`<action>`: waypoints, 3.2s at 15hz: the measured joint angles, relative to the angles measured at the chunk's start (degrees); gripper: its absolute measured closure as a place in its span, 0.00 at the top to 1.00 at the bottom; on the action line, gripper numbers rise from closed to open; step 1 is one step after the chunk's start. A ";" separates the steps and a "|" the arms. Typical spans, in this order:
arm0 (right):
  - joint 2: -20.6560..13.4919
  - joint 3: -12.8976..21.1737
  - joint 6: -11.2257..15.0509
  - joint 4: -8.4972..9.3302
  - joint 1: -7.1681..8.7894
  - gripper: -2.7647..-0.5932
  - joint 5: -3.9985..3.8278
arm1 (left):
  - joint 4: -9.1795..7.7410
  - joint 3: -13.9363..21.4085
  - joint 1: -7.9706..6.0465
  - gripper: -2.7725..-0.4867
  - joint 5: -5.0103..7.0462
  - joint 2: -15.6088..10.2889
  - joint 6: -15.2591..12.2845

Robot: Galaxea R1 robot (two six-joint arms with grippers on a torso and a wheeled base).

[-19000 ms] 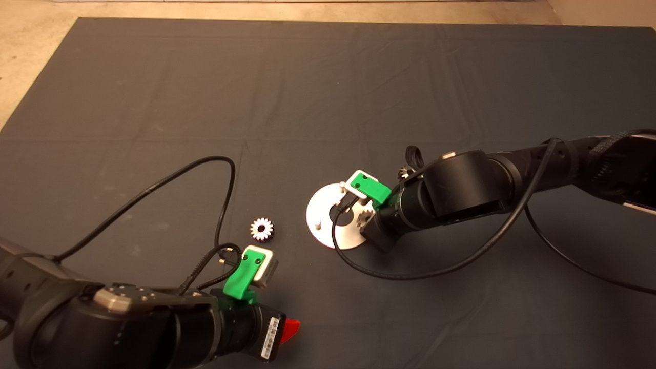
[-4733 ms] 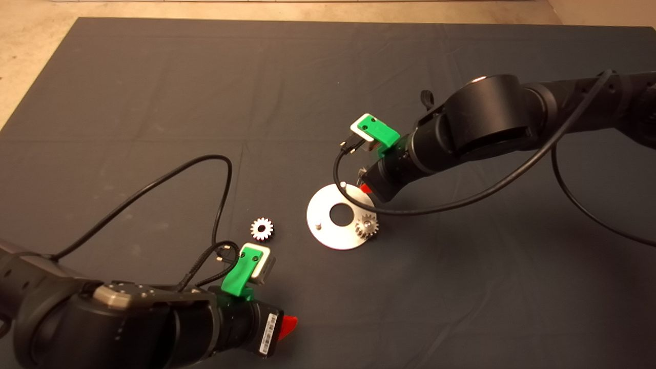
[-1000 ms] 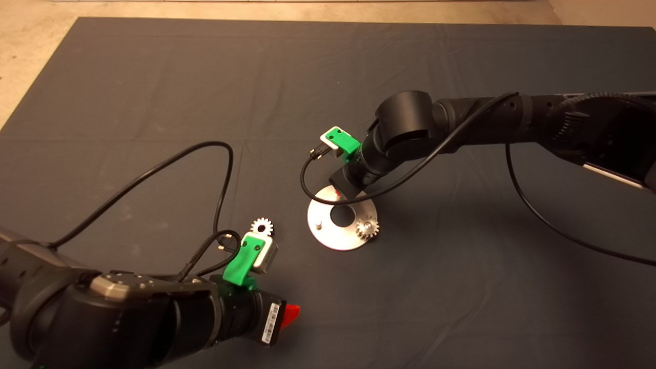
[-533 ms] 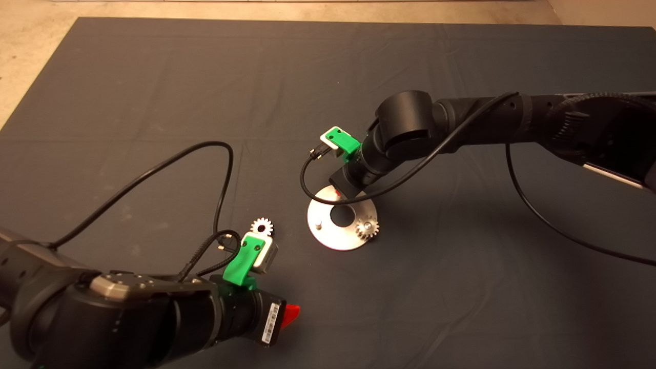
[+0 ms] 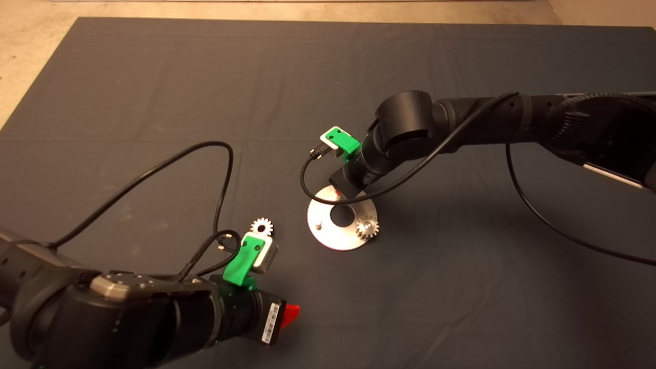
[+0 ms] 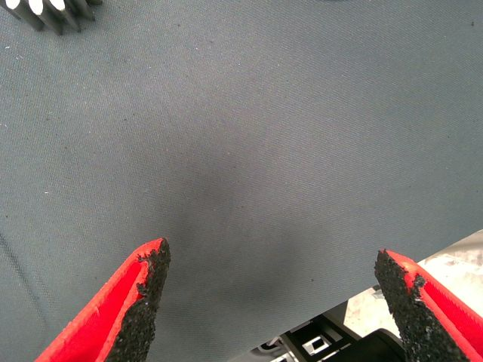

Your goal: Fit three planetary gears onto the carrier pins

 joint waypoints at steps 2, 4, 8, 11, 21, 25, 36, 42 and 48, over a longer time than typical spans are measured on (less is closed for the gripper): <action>0.00 0.00 0.00 0.00 0.01 0.18 0.00 | -0.01 0.00 0.00 0.63 0.00 0.00 0.00; 0.02 -0.06 0.00 0.00 0.00 0.19 0.00 | -0.01 0.00 0.00 0.63 0.00 0.00 0.00; 0.02 -0.52 0.00 0.05 0.01 0.22 0.33 | 0.01 0.00 0.00 0.63 0.00 -0.01 0.00; 0.03 -0.77 0.00 0.05 0.01 0.27 0.30 | -0.01 0.00 0.00 0.63 0.00 0.00 0.00; 0.02 -1.05 0.00 0.00 0.01 0.52 -0.03 | 0.01 0.00 0.00 0.63 0.00 0.00 0.00; 0.02 -0.89 0.00 0.00 0.03 0.61 0.94 | 0.00 0.00 0.00 0.63 0.00 0.00 0.00; -8.07 12.16 4.17 0.13 11.22 0.61 4.35 | 0.02 0.00 0.00 0.63 0.00 -0.18 0.00; -40.99 37.27 7.38 0.44 9.17 0.61 3.38 | -0.04 0.01 -0.12 0.63 -0.02 -0.33 0.04; -47.68 44.00 11.69 -4.25 -4.98 0.61 2.97 | 0.02 0.01 -1.93 0.63 0.02 -0.16 3.12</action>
